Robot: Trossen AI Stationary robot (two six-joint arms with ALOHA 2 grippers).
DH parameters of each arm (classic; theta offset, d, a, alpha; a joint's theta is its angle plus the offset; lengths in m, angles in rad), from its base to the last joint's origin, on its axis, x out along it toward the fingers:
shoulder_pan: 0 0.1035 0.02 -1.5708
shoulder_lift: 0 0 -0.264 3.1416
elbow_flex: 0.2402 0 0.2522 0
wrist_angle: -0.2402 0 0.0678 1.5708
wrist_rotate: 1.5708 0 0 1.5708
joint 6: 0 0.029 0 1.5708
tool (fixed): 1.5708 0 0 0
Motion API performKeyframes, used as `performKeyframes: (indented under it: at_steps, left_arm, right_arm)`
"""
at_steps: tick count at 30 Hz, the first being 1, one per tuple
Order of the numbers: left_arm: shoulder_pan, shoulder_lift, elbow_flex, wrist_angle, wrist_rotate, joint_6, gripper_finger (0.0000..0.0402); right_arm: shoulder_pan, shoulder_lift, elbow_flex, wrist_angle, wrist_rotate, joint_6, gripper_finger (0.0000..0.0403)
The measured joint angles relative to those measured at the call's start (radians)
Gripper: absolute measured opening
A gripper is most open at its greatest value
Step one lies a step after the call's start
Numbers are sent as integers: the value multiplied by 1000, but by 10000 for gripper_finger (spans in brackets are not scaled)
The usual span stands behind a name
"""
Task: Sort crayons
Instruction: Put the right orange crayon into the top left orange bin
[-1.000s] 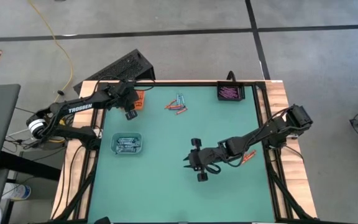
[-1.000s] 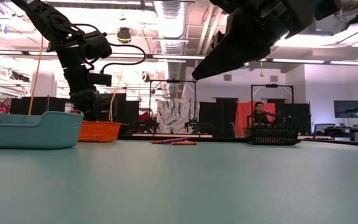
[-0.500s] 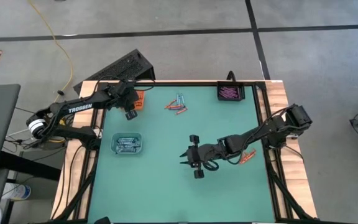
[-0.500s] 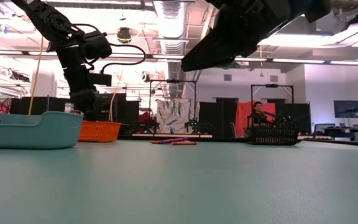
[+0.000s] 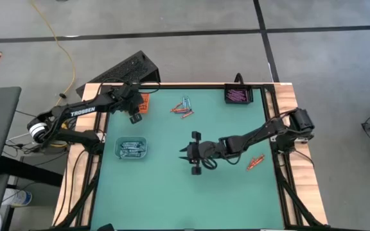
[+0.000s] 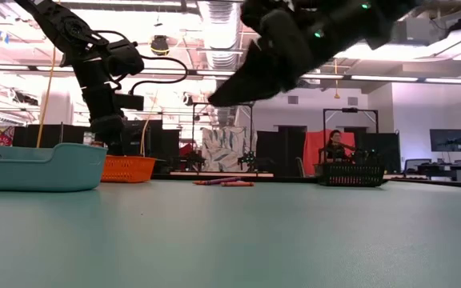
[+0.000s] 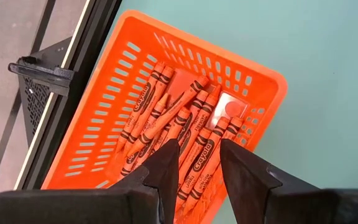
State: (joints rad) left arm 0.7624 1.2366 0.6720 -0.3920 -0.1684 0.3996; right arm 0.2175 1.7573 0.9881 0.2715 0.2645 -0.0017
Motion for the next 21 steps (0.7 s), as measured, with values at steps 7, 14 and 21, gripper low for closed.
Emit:
performKeyframes:
  at_steps: [7,14,21]
  left_arm:
    - [0,0,0,-1,0,0,107]
    - [0,0,0,-1,0,0,107]
    - [0,0,0,-1,0,0,107]
  right_arm:
    - [-55,30,48,75,10,-18,134]
    - [-68,31,81,92,62,24,134]
    - [-70,31,92,81,98,132,134]
